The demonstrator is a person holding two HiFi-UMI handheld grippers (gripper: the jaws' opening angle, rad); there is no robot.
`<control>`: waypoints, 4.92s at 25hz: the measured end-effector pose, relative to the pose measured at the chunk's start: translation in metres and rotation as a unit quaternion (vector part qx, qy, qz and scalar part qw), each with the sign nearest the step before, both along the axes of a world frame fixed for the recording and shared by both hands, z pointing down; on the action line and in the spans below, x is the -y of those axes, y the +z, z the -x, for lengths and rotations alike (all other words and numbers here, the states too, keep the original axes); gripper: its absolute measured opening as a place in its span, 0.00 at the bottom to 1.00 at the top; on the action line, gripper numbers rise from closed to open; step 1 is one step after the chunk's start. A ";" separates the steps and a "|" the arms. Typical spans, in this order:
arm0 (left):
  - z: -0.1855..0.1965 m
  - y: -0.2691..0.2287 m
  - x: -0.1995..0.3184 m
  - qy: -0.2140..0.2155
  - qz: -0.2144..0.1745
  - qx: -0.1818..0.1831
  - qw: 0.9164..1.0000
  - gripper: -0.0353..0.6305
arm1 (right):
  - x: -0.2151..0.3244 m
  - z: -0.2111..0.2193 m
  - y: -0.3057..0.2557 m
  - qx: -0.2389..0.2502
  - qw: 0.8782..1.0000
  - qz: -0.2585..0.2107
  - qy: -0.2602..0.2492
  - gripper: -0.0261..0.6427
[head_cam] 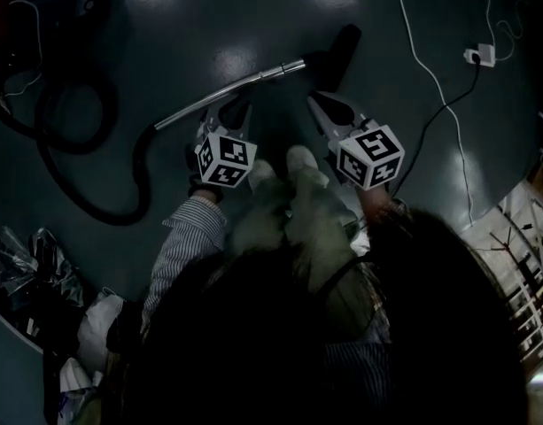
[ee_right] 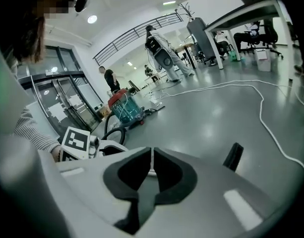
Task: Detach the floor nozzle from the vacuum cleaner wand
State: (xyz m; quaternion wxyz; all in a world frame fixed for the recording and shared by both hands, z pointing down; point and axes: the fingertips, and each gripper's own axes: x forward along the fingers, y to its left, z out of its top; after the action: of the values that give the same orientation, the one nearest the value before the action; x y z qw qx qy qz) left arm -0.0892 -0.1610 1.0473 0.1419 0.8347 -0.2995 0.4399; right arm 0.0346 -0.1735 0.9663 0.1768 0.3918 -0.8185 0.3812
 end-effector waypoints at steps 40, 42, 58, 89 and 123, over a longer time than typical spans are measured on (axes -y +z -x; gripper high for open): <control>0.008 0.181 0.003 0.184 0.102 0.113 0.971 0.33 | 0.023 0.001 0.083 0.042 0.998 -0.029 0.031 0.11; 0.009 0.174 0.005 0.175 0.101 0.111 0.973 0.33 | 0.018 -0.001 0.076 0.043 0.998 -0.030 0.030 0.11; 0.017 0.049 0.022 0.132 0.074 0.095 0.984 0.33 | 0.006 0.010 -0.050 0.073 0.996 -0.058 0.004 0.11; 0.047 -0.412 0.061 0.034 -0.004 0.100 0.994 0.33 | -0.034 0.047 -0.528 0.132 0.974 -0.175 -0.054 0.11; -0.002 -0.712 0.069 -0.107 -0.176 -0.080 0.975 0.35 | -0.041 0.042 -0.809 0.112 0.901 -0.412 0.071 0.13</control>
State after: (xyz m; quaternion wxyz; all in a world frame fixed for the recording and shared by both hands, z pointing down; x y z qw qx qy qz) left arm -0.0873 -0.2295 0.3350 0.0625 0.8423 -0.4475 0.2939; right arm -0.0074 -0.1328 0.1576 -0.1212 0.4411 -0.8870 0.0626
